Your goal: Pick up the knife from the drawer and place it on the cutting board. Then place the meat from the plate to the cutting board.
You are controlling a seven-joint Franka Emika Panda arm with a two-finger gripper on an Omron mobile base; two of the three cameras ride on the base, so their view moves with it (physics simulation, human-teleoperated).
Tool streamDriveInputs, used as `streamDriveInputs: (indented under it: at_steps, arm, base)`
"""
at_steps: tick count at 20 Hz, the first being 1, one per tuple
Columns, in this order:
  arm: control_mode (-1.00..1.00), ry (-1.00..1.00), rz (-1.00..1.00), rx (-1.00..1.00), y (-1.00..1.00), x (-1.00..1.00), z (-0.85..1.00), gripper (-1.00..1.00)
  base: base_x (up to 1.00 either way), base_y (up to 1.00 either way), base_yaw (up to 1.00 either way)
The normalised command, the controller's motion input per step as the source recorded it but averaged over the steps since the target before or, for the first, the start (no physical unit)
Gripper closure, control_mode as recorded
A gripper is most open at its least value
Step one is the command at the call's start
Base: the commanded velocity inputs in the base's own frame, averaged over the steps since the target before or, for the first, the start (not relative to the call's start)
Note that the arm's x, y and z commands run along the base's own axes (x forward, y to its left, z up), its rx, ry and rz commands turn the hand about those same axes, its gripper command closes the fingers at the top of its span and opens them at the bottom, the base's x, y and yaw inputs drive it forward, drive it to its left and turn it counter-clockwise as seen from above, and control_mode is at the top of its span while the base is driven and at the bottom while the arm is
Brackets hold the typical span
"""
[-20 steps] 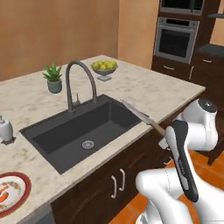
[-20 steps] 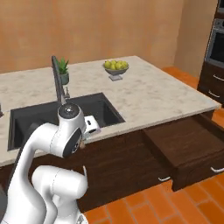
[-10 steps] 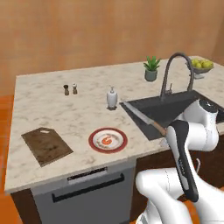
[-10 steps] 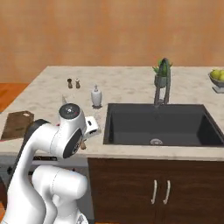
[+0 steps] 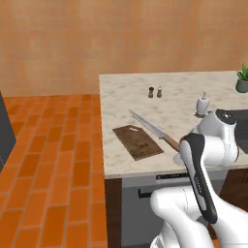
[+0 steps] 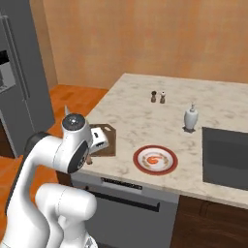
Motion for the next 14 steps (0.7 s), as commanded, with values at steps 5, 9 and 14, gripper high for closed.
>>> streamDriveInputs:
  at_steps: [5, 9, 14]
  arm:
    - [1.0, 0.0, 0.0, 0.0, 0.0, 0.0, 0.0, 1.0]
    - [1.0, 0.0, 0.0, 0.0, 0.0, 0.0, 0.0, 1.0]
    - [-1.0, 0.0, -0.01, 0.0, 0.0, 0.03, 0.0, 1.0]
  base:
    - [0.49, 0.51, 0.0]
    - [0.61, 0.31, -0.01]
    - [0.1, 0.02, 0.0]
